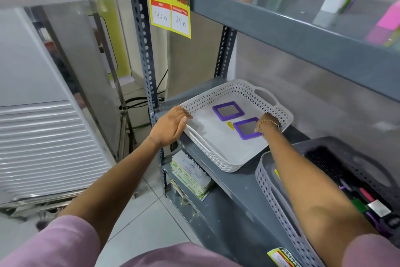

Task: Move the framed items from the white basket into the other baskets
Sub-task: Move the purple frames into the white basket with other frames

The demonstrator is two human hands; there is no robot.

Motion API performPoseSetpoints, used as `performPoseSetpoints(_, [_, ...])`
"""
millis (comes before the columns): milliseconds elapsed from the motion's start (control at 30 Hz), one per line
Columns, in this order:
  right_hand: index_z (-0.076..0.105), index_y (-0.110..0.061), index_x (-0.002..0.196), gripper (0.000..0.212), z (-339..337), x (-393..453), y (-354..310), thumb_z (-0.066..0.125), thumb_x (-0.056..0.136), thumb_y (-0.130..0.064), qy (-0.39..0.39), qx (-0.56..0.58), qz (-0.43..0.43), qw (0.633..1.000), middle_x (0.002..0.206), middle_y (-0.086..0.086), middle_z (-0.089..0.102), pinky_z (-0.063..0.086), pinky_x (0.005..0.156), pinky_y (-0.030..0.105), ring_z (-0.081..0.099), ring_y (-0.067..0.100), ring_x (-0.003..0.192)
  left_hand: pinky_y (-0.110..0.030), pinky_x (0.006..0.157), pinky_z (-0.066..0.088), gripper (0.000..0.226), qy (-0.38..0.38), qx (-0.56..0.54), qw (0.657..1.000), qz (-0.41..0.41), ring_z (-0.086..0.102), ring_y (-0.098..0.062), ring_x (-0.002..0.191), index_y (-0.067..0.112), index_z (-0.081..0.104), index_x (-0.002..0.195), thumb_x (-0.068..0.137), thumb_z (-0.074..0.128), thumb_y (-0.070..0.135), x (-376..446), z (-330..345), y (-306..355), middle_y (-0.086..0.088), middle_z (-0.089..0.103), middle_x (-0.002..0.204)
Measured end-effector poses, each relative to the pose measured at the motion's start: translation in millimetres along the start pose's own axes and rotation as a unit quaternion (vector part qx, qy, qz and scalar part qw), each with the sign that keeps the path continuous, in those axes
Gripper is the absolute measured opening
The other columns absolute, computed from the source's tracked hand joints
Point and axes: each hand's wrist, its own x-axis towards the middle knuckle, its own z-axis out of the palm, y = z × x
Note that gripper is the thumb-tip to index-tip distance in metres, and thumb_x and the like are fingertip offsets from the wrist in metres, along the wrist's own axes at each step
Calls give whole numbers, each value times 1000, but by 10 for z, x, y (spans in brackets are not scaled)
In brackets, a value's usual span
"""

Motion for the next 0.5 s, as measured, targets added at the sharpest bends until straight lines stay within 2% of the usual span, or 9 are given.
performPoseSetpoints(133, [56, 1, 123, 49, 25, -18, -48, 69, 79, -15, 2, 89, 9, 996, 131, 16, 59, 48, 96, 33, 58, 29, 120, -36, 108, 33, 50, -11, 3, 1000, -5, 55, -28, 111, 0, 66, 107, 99, 24, 27, 0, -41, -1, -16, 67, 108])
performPoseSetpoints(233, [51, 3, 127, 55, 15, -40, -68, 70, 79, -17, -16, 200, 9, 980, 133, 17, 56, 47, 97, 33, 58, 30, 119, -32, 110, 29, 52, -20, 13, 1000, -4, 55, -30, 111, -1, 66, 107, 99, 24, 28, 9, -57, 25, -17, 66, 109])
performPoseSetpoints(300, [51, 6, 125, 49, -43, -84, -73, 68, 81, -5, -71, 323, 9, 944, 127, 20, 59, 55, 88, 36, 64, 30, 105, -29, 113, 24, 52, -26, 15, 1000, -11, 54, -29, 114, -1, 66, 110, 99, 23, 27, 15, -74, 53, -18, 65, 111])
performPoseSetpoints(367, [51, 9, 123, 43, -111, -152, -43, 64, 82, 5, -105, 435, 3, 894, 114, 22, 63, 60, 68, 32, 67, 29, 87, -29, 115, 21, 48, -14, 14, 1000, -16, 53, -28, 117, -2, 64, 112, 100, 25, 23, 22, -101, 96, -18, 65, 114])
performPoseSetpoints(400, [54, 9, 120, 39, -158, -228, -17, 63, 82, 5, -106, 469, 0, 877, 106, 21, 62, 60, 63, 30, 66, 27, 81, -30, 116, 20, 45, -2, 10, 1000, -16, 52, -28, 118, -1, 64, 113, 100, 27, 21, 32, -114, 139, -18, 65, 115])
performPoseSetpoints(500, [62, 1, 86, 3, -290, -479, 134, 63, 84, 3, -78, 541, -17, 837, 96, 16, 59, 55, 71, 33, 61, 20, 67, -31, 116, 20, 41, 39, -10, 999, -18, 51, -26, 120, 1, 62, 115, 101, 29, 20, 99, -145, 388, -17, 64, 117])
